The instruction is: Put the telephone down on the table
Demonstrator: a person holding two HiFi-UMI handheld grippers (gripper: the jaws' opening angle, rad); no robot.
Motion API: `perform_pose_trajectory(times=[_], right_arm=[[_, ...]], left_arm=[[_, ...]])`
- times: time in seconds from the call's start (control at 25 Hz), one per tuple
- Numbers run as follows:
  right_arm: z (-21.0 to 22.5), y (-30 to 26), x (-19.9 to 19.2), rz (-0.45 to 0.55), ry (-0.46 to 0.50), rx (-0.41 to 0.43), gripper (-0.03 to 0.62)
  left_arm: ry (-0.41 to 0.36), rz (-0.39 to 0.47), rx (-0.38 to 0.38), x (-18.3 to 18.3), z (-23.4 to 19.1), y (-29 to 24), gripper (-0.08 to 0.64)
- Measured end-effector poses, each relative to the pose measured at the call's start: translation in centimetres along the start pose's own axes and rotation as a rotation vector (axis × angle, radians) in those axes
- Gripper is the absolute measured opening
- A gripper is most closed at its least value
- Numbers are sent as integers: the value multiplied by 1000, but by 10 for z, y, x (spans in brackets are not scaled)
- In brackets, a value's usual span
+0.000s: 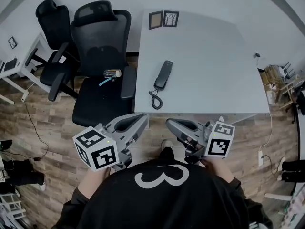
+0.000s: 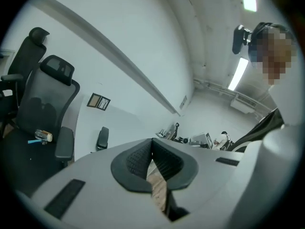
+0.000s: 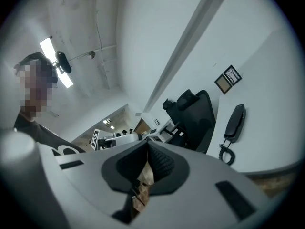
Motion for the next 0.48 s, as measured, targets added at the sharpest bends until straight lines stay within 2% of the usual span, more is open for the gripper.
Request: perform_pose_trajectory(times=[0.24,0.48], right_arm=[[-45,3,-40,44,18,-26,9],[-75,7,-72,21,30,-67,9]], left_arm=[[-19,3,-57,-26,27,46,12],[-25,-7,-84,-47,39,70,12]])
Point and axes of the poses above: the fingertips, and each gripper's own axes: y backward along the fingers, z to its right, x out of its top, the point moved 9 cm from there along y, backward along the fingers, and after that the axes turned 2 degrees about -y, right-handed, at the moved point
